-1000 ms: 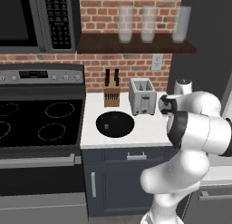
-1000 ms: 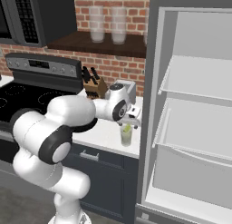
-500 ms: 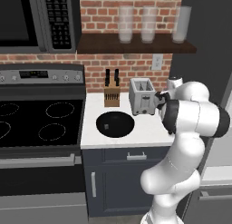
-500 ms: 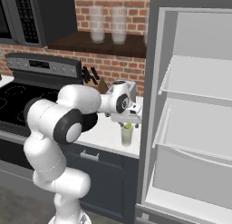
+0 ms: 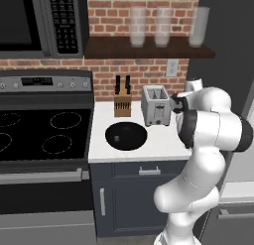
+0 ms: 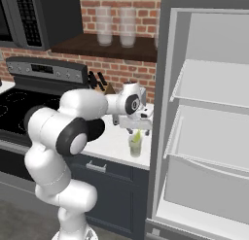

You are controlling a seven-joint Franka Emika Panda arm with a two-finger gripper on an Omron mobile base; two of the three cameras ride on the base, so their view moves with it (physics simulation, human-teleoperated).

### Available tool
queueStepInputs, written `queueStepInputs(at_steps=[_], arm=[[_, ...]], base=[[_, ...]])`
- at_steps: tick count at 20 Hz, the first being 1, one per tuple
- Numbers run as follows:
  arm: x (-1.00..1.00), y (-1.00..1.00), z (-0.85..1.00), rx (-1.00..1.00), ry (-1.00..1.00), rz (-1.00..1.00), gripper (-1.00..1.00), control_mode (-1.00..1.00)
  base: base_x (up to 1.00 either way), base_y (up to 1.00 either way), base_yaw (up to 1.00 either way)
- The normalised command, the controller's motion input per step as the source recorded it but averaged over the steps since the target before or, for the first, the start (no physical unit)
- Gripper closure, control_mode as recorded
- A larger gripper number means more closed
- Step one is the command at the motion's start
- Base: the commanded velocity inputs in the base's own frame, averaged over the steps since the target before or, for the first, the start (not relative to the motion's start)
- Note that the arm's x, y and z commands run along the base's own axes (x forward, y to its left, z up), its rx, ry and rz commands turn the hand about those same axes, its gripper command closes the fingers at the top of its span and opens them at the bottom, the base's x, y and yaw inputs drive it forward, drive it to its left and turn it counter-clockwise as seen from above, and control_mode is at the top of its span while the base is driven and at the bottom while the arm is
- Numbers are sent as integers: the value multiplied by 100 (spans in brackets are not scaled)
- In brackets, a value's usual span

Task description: Grab a lemon wedge from the fridge and one ice cube from the ice bowl, and put them in the glass of lemonade.

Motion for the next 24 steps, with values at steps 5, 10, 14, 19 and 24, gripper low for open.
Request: queueStepInputs(at_steps=[5, 10, 14, 19, 24], arm=[[-54, 0, 25, 0, -3, 0, -100, -100], [-89, 1, 80, -3, -50, 0, -100, -100], [-88, 19, 100, -4, -68, 2, -100, -100], [-100, 42, 100, -1, -68, 7, -100, -100], [-100, 67, 100, 0, -72, 5, -100, -100]], base=[[0, 0, 0], [0, 0, 0], [0, 0, 0], [0, 0, 0], [0, 0, 0]])
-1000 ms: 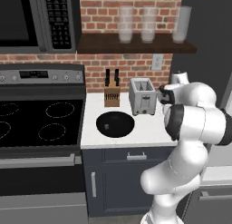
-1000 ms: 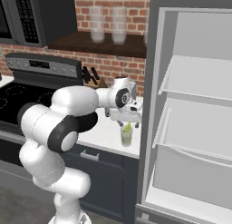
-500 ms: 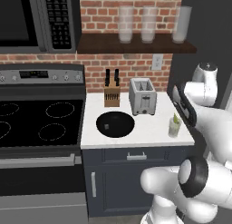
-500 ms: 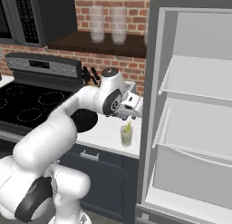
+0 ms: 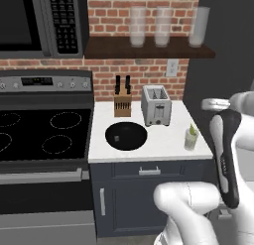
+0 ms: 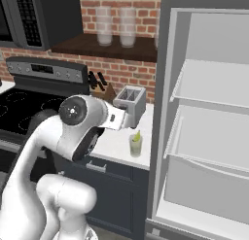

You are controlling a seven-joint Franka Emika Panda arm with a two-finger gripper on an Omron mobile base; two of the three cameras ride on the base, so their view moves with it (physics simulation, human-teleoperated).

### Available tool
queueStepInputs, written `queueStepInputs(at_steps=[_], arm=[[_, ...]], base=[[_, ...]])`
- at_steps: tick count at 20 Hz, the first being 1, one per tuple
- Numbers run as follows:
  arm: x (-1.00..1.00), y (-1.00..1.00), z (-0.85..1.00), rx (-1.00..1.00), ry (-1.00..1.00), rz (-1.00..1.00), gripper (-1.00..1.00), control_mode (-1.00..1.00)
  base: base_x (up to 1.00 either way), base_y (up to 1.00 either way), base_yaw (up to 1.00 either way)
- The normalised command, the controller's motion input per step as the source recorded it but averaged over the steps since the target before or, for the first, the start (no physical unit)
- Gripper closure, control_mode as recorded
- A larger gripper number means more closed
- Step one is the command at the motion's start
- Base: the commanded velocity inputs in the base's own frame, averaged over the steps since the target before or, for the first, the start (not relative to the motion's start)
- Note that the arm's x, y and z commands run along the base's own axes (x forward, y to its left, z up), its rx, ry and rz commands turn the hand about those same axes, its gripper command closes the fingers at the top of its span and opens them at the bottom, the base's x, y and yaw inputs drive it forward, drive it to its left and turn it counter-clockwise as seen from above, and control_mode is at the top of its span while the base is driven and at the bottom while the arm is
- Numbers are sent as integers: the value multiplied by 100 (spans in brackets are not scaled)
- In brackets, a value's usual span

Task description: Grab a lemon wedge from the fridge and one ice cube from the ice bowl, and put them in the glass of lemonade.

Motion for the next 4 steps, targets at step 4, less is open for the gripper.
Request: queueStepInputs(at_steps=[4], arm=[[-100, 80, 100, 0, -77, 2, -100, -100]], base=[[0, 0, 0]])
